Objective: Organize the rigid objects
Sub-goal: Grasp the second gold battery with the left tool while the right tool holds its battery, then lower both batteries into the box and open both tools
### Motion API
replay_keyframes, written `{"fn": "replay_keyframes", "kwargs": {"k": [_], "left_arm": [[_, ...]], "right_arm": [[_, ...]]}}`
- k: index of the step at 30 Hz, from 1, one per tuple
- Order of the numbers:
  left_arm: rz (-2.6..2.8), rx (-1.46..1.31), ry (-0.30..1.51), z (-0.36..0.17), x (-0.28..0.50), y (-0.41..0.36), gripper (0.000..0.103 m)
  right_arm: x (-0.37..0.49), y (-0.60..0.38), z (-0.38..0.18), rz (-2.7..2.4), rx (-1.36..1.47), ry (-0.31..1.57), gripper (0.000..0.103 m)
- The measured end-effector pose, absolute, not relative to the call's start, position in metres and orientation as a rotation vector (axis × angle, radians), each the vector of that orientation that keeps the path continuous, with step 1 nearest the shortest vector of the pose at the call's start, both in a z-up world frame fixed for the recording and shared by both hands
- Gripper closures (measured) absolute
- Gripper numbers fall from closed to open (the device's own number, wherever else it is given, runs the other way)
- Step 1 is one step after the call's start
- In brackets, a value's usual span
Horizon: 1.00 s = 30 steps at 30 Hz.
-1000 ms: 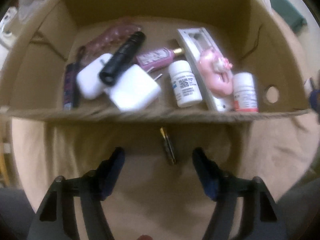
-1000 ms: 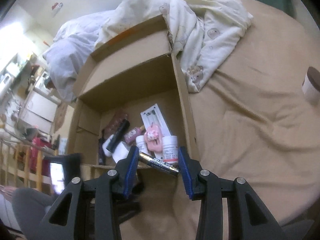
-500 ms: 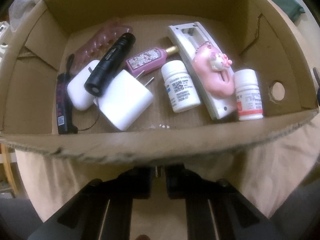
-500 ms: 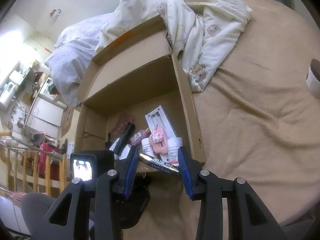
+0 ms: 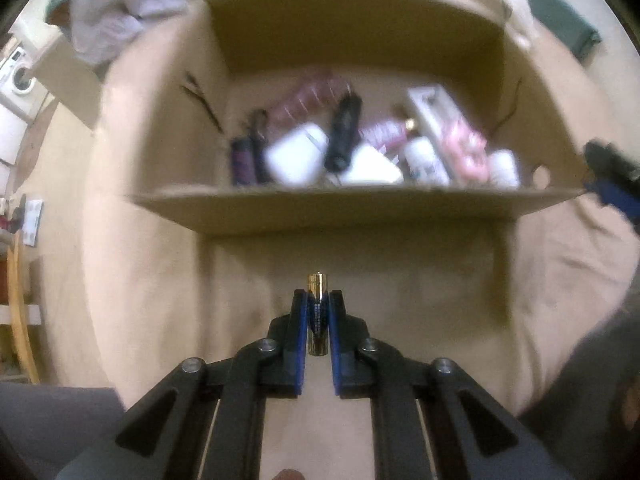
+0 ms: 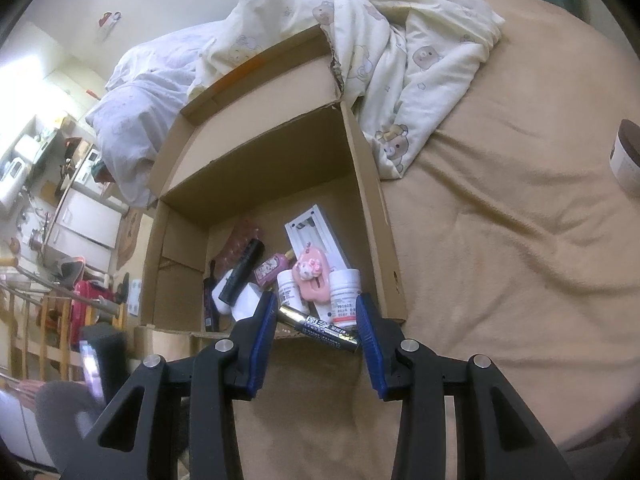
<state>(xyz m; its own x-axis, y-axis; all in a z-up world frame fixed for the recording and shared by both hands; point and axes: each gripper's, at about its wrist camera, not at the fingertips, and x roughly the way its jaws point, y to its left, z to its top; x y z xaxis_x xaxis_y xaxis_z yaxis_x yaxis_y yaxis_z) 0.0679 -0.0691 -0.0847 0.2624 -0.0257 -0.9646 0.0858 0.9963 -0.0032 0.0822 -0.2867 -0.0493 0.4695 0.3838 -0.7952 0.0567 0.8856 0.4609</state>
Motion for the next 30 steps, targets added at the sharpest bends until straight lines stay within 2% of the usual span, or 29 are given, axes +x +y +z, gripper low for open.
{"fn": "replay_keyframes", "kwargs": {"k": [8, 14, 21, 30], "left_arm": [[-0.085, 0.016, 1.171, -0.021, 0.065, -0.036, 0.094], [-0.092, 0.041, 1.114, -0.002, 0.102, -0.028, 0.094], [-0.104, 0.052, 1.111, -0.01, 0.139, -0.042, 0.094], [-0.139, 0.065, 1.169, -0.058, 0.164, -0.057, 0.094]], "right_arm": [[0.079, -0.272, -0.043, 0.244, 0.389, 1.056, 0.061], [0.087, -0.26, -0.031, 0.275, 0.318, 1.011, 0.061], [0.123, -0.25, -0.028, 0.286, 0.269, 0.978, 0.061], [0.156, -0.222, -0.052, 0.299, 0.191, 1.03, 0.061]]}}
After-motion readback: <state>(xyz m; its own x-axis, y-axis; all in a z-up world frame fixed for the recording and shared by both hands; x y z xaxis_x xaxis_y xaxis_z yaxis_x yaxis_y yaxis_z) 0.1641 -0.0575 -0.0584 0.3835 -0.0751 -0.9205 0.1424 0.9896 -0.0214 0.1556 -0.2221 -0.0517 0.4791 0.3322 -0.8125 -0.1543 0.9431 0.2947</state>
